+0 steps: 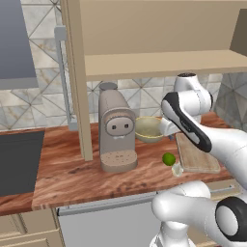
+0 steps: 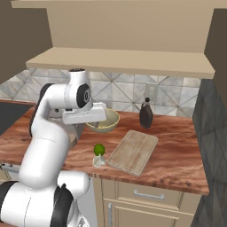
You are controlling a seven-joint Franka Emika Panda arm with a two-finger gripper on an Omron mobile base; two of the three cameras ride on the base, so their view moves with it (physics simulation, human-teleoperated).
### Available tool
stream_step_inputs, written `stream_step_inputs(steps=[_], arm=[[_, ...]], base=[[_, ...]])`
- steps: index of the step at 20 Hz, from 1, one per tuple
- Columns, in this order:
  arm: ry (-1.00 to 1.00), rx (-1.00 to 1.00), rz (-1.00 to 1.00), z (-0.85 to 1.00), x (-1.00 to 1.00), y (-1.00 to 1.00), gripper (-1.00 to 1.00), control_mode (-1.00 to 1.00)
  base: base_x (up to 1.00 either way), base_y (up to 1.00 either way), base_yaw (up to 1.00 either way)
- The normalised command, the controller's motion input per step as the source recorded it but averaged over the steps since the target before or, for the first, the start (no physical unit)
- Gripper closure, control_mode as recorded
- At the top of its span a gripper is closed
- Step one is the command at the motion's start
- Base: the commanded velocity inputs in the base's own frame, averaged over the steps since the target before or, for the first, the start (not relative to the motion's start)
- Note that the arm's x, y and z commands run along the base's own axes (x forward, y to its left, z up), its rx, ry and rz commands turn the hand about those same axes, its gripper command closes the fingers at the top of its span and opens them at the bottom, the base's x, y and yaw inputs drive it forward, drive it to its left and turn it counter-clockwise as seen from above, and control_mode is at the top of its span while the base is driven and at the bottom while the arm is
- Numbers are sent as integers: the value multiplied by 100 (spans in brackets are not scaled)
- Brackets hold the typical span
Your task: Open the cabinet. Place the bowl and condiment on the counter. Then place the lime and garlic on the cutting board.
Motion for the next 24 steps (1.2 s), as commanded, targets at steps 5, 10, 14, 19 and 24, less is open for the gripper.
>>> stream_step_inputs(steps=[5,10,14,19,24], arm=[[5,0,1,-30,17,0,-100,-100],[1,0,3,-28,12,0,-100,-100],[0,0,4,-17,1,0,-100,-100],[0,0,6,-18,0,-1,-100,-100],[0,0,6,-20,0,-2,-100,-100]], base=[[0,0,0],[0,0,0],[0,0,0],[0,0,0],[0,0,0]])
